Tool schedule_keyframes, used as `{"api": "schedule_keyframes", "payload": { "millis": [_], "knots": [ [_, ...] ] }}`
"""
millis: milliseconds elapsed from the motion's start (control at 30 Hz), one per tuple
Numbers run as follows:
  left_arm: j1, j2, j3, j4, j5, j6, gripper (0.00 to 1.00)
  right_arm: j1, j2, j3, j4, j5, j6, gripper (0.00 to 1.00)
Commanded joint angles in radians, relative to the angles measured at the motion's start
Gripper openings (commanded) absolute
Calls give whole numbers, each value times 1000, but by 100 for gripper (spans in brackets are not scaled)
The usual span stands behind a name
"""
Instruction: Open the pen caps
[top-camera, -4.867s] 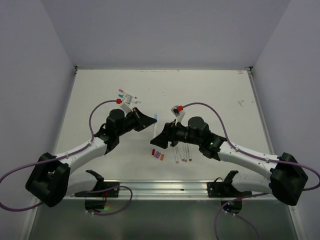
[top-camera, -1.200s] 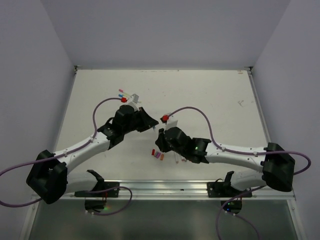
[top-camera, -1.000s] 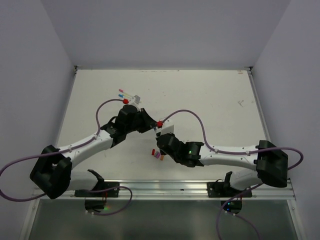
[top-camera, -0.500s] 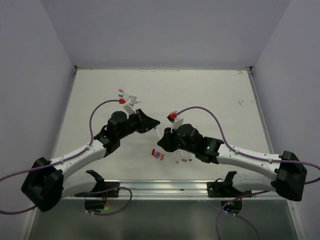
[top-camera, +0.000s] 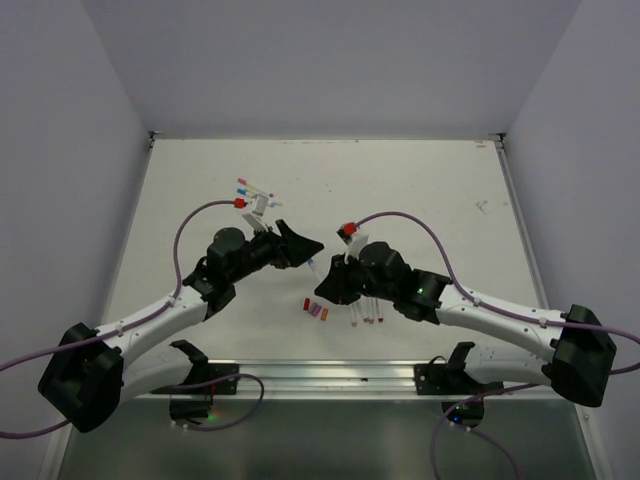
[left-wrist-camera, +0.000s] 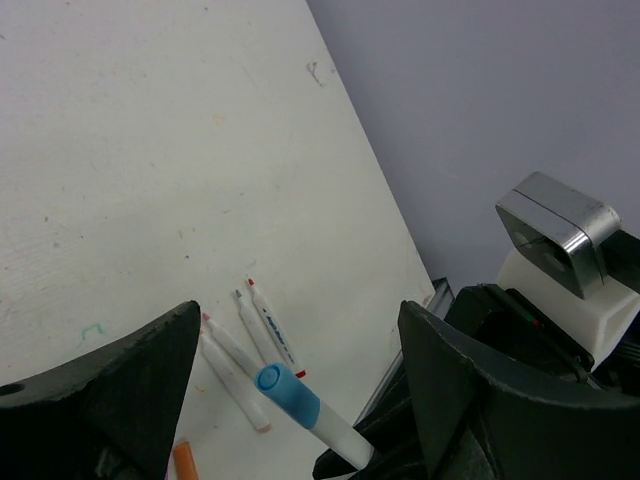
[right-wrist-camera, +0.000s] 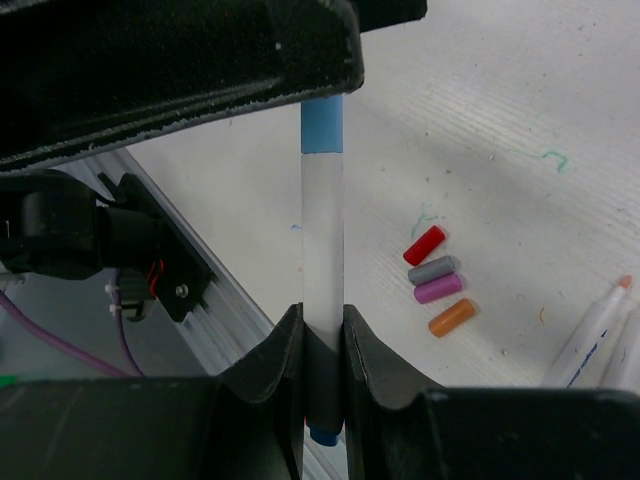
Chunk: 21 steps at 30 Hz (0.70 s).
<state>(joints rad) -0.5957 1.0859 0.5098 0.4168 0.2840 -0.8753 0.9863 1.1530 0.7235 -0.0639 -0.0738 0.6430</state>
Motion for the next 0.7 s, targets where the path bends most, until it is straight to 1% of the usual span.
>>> {"api": "schedule_keyframes", "payload": {
  "millis": [0,33,100,133,200,333,467,600,667],
  "knots": [
    [4,-4,-37,91,40,-49,78,-17,-10,-1,35,-6,23,0],
    [5,0,-43,94,43,-71,71,-18,-13,-7,44,-4,24,0],
    [4,6,-65,120,56,-131,65,-21,-13,-13,58,6,32,0],
    [4,9,-79,129,60,-148,58,-23,-15,-19,58,5,35,0],
    [4,5,-88,155,60,-185,52,-29,0,-19,91,-11,38,0],
    [4,-7,-97,181,55,-226,49,-31,20,-30,122,-30,49,0],
    [4,-6,-109,230,67,-284,49,-31,24,-42,151,-53,49,0],
    [5,-17,-117,251,63,-300,48,-32,11,-61,164,-58,57,0],
    [4,-24,-120,249,64,-306,45,-37,5,-67,174,-66,63,0]
  ]
}}
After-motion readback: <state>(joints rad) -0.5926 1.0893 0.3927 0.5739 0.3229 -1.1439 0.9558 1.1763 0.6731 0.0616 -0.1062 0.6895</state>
